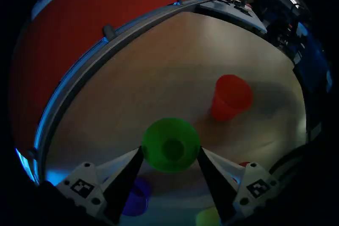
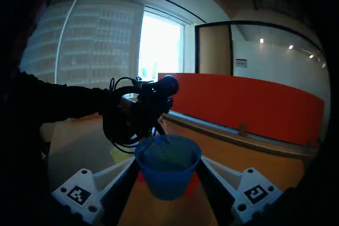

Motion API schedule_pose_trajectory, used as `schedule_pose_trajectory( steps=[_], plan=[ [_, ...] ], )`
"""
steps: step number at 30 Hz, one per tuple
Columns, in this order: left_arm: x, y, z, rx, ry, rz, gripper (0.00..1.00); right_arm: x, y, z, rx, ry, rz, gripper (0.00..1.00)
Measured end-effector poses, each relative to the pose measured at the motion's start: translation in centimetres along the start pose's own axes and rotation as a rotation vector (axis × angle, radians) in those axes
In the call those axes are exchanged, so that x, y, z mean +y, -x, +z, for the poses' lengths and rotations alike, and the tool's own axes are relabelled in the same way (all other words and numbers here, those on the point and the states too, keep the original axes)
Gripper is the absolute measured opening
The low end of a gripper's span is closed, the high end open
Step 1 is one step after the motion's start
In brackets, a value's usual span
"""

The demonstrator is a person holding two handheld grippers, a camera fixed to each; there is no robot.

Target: Pour water

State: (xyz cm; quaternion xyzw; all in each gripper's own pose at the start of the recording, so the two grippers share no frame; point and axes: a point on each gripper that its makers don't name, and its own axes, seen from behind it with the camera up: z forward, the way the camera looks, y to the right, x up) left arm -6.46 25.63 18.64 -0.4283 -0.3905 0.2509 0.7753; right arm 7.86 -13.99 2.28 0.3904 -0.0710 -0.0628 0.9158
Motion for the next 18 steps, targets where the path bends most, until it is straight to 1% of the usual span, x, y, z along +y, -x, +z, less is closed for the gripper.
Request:
schedule_pose_trajectory(
  steps=[11,18],
  plan=[
    [0.3,-0.5,-0.6,0.025,0.018,-0.018,0.88,0.1,0.0,-0.2,0.004,0.004,0.002,0.89],
    [0.1,-1.0,-1.2,0.046,0.010,-0.015,0.88,0.0,-0.3,-0.1,0.006,0.006,-0.001,0.90]
  ],
)
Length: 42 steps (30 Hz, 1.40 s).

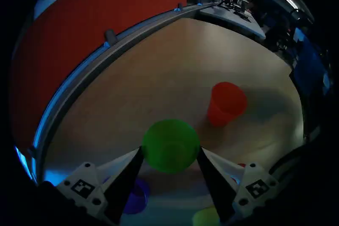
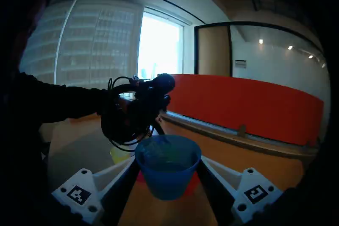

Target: Pour water

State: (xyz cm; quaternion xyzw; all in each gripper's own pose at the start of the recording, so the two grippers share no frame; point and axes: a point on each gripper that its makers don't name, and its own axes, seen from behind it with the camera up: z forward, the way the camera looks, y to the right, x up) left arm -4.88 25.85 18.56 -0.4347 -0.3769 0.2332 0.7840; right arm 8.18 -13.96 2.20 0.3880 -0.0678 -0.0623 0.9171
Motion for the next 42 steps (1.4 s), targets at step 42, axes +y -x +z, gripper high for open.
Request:
schedule_pose_trajectory(
  steps=[42],
  plan=[
    [-0.2,-5.9,-13.5,0.523,-0.109,-0.094,0.88,-2.1,-2.6,-1.7,0.020,0.010,-0.023,0.89]
  ],
)
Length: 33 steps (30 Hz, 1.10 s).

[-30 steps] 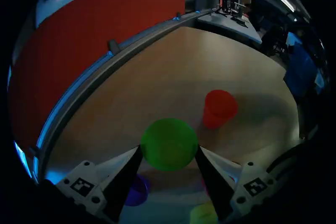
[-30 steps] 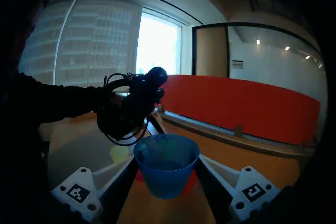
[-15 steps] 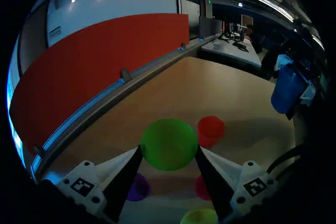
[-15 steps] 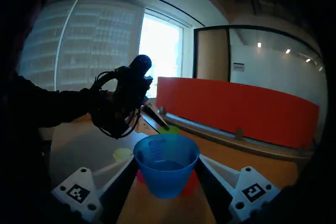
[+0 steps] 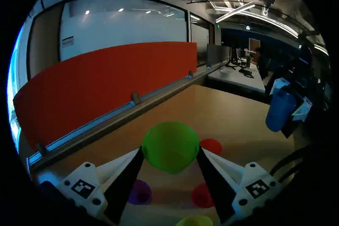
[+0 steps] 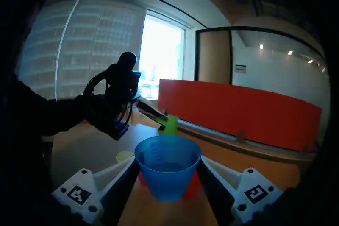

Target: Pour water

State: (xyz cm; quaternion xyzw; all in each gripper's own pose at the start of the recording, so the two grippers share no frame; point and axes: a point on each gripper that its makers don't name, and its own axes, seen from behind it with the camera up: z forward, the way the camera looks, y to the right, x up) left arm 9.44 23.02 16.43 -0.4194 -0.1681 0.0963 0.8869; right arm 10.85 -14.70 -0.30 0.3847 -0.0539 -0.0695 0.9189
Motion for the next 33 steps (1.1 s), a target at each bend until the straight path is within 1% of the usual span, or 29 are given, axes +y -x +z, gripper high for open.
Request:
schedule_pose_trajectory(
  steps=[4,8,12,17,20,23,26,29,33],
  plan=[
    [0.1,-0.6,-0.9,0.053,-0.003,-0.005,0.87,-0.2,-0.1,-0.1,0.003,-0.001,0.000,0.89],
    [0.0,-0.9,-1.5,0.089,-0.013,-0.007,0.87,-0.4,-0.3,-0.1,0.006,-0.003,-0.001,0.89],
    [0.0,-1.8,-2.3,0.143,-0.021,-0.018,0.87,-0.7,-0.5,-0.2,0.007,-0.005,-0.003,0.89],
    [0.6,-3.1,-3.6,0.234,-0.021,-0.037,0.87,-1.2,-0.7,-0.1,0.010,-0.010,-0.006,0.89],
    [1.2,-3.3,-4.4,0.265,-0.007,-0.046,0.87,-1.4,-0.8,-0.1,0.010,-0.014,-0.008,0.89],
    [1.3,-3.3,-4.9,0.278,-0.006,-0.058,0.87,-1.6,-1.0,0.0,0.009,-0.016,-0.012,0.89],
    [1.0,-3.3,-5.3,0.288,-0.011,-0.067,0.87,-1.8,-1.1,0.0,0.010,-0.019,-0.013,0.89],
    [0.7,-3.4,-5.8,0.295,-0.018,-0.072,0.87,-2.0,-1.2,0.1,0.009,-0.021,-0.015,0.89],
    [0.8,-3.2,-6.4,0.301,-0.019,-0.073,0.87,-2.2,-1.3,0.1,0.009,-0.022,-0.018,0.89]
  ],
)
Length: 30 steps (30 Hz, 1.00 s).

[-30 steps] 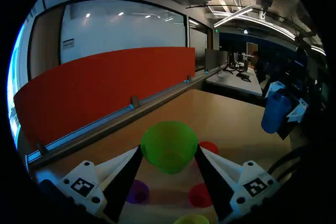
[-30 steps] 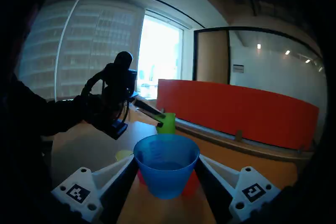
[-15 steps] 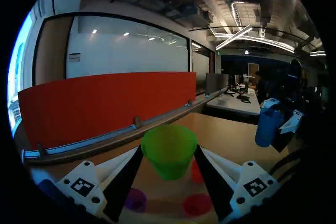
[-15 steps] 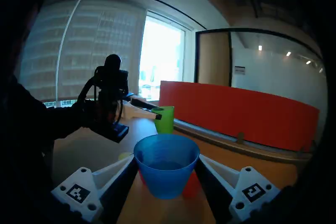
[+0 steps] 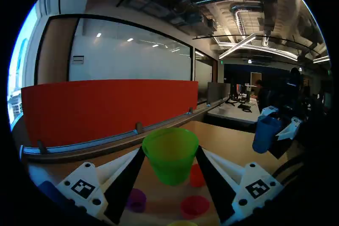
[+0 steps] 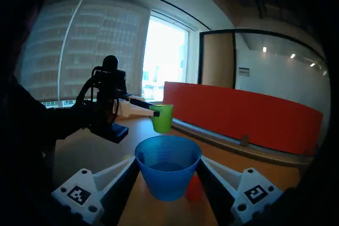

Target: Pour water

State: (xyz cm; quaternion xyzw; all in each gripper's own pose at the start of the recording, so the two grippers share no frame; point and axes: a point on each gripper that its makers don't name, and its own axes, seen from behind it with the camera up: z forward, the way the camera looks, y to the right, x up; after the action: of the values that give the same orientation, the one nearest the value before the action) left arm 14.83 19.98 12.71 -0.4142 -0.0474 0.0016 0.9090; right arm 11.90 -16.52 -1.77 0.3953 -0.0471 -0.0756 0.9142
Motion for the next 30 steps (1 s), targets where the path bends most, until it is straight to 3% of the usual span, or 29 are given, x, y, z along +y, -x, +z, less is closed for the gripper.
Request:
schedule_pose_trajectory(
  steps=[14,30],
  plan=[
    [1.5,0.8,-4.1,0.000,-0.012,0.030,0.87,-0.9,-0.5,0.9,-0.001,-0.028,-0.006,0.89],
    [0.1,1.6,-10.0,-0.007,-0.100,0.007,0.87,-1.9,-0.4,2.6,-0.002,-0.072,-0.010,0.89]
  ],
)
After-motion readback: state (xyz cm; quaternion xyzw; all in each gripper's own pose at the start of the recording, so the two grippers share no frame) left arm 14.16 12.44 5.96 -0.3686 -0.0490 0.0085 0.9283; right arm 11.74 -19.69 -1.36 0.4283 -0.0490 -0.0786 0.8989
